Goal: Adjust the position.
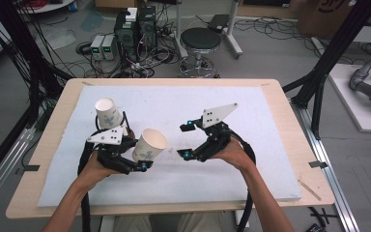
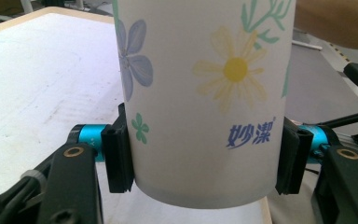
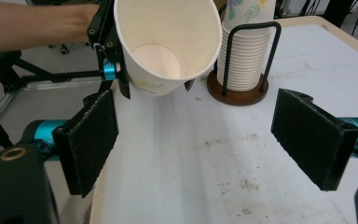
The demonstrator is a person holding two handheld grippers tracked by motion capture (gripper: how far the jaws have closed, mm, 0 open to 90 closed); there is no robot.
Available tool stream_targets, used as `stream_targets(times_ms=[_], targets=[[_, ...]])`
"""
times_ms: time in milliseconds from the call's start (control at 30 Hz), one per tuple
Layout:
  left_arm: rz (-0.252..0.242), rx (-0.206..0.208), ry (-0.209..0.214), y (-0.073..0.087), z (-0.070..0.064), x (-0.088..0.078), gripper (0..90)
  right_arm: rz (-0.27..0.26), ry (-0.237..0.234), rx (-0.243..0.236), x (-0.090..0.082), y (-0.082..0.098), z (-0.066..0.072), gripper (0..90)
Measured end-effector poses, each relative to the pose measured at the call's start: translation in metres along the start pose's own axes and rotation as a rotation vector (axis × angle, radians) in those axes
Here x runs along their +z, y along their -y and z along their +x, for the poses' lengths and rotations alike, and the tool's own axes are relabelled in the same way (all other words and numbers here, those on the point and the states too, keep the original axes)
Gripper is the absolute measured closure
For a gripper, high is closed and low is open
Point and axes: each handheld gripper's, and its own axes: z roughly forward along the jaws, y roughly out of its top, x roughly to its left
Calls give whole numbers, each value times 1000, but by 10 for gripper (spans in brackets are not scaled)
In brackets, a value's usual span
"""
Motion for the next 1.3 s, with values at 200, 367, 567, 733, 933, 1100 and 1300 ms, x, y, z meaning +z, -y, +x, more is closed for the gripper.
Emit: stream_targets(times_ms=[200,367,567,733,933,1100,1300], targets=[[-66,-7,7,5,1,-1,368,-37,0,19,2,9,0,151],[-83,-1,2,5,1,-4,368,-68,-4,36,2,14,0,155],[-88,-3,6,5,1,-3,368,-68,-10,40,5,16,0,155],[-99,0,14,4,0,1,368,-75,-20,32,10,16,0,155],[-118,9,30,2,0,12,368,-84,-33,30,16,14,1,156],[-134,14,43,0,-1,20,368,-94,-46,27,21,12,2,156],[-150,17,52,0,-3,26,368,-123,-64,27,24,11,1,156]])
